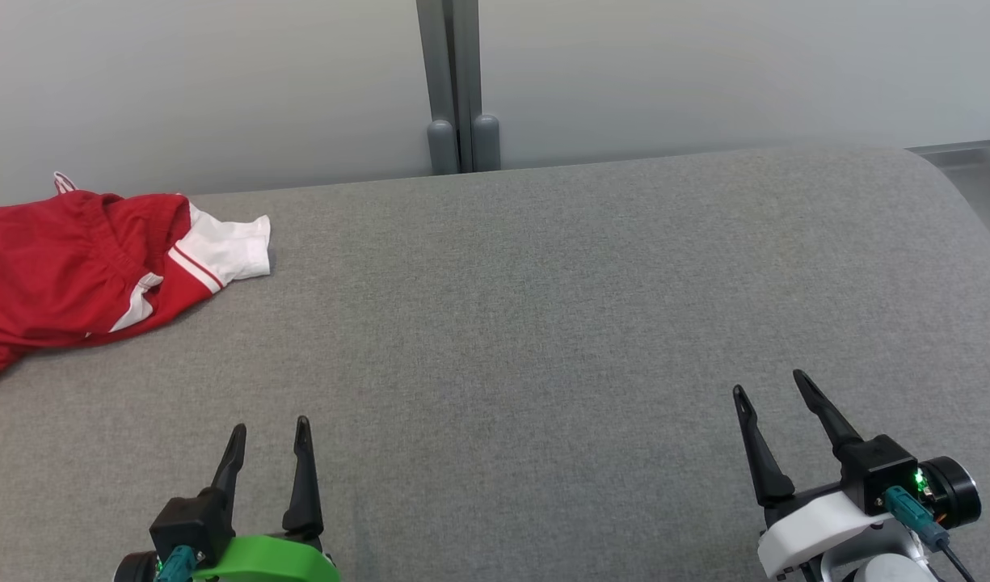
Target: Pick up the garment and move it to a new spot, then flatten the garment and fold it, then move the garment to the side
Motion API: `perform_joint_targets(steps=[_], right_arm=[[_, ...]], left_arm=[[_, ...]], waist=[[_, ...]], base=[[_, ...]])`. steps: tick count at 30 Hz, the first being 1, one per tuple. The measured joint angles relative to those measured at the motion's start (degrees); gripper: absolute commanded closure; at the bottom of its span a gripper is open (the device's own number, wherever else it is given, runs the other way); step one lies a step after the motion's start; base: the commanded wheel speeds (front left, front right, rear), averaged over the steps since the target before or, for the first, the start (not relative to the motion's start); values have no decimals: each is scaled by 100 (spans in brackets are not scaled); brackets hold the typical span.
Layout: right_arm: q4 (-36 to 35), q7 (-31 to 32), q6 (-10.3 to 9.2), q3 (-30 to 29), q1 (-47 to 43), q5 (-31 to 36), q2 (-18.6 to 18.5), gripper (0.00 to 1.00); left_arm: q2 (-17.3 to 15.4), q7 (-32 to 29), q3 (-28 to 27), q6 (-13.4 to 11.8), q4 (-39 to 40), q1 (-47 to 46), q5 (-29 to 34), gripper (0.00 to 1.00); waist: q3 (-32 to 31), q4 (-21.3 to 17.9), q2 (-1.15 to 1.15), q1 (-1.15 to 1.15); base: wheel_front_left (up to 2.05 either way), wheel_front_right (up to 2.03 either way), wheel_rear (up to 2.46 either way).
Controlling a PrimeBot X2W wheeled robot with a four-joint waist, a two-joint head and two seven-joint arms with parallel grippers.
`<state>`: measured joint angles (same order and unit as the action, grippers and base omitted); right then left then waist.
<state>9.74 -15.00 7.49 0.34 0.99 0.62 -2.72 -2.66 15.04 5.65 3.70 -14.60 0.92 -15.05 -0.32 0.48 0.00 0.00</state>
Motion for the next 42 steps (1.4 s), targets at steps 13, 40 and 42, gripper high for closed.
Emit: perform_joint_targets(steps=[13,40,42], right_arm=[[0,0,1,-27,0,-4,0,0],[-3,-1,3,5,18,-64,-2,0],[-3,-1,3,10,25,-64,-2,0]], left_arm=[[0,0,8,0,-34,-1,-3,0],[-4,10,-194,-15,90,-38,57,0],[-4,10,-202,-16,99,-38,56,0]], waist=[[-6,29,0,0],[79,1807,0,0],[95,1891,0,0]], base=[[0,0,0],[0,0,0],[0,0,0]])
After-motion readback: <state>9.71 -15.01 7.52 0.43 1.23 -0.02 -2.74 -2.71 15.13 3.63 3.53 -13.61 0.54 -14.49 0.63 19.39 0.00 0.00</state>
